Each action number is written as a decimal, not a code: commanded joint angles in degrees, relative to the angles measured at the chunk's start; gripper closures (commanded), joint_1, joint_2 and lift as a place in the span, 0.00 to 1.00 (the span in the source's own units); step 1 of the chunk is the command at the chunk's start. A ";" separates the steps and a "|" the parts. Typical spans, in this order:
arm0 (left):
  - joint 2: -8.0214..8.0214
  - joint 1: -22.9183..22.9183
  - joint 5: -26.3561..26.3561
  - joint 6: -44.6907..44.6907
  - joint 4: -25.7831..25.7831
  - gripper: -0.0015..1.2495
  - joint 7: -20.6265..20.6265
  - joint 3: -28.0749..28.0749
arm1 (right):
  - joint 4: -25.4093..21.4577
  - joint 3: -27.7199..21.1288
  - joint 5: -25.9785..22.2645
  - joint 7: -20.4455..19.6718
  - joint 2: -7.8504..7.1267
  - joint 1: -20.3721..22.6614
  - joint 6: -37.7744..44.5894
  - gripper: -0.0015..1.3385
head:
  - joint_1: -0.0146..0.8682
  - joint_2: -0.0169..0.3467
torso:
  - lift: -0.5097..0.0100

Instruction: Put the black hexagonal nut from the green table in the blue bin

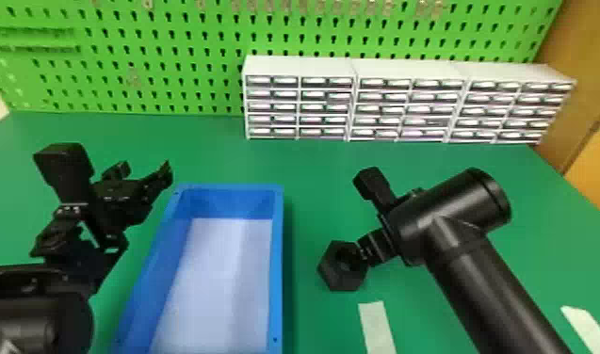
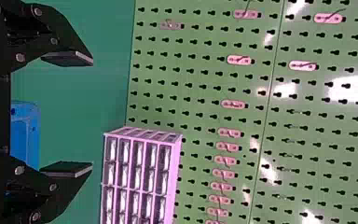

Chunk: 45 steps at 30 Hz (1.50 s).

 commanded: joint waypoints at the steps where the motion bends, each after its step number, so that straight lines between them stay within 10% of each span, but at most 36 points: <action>1: 0.00 -0.01 0.00 0.00 -0.01 0.36 -0.07 0.09 | -0.08 -0.73 0.35 0.09 -0.04 0.00 -0.20 0.77 | 0.80 0.07 | 0.79; 35: 0.00 0.35 -0.09 0.18 -0.01 0.37 -0.78 0.53 | -5.44 -15.41 4.66 0.09 -0.92 2.73 -15.40 0.77 | 0.80 0.07 | 0.79; 45: 0.00 0.43 0.00 0.18 -0.01 0.37 -0.78 0.71 | -5.88 -20.07 -9.93 -9.23 -1.10 4.92 -29.02 0.77 | 0.80 0.07 | 0.79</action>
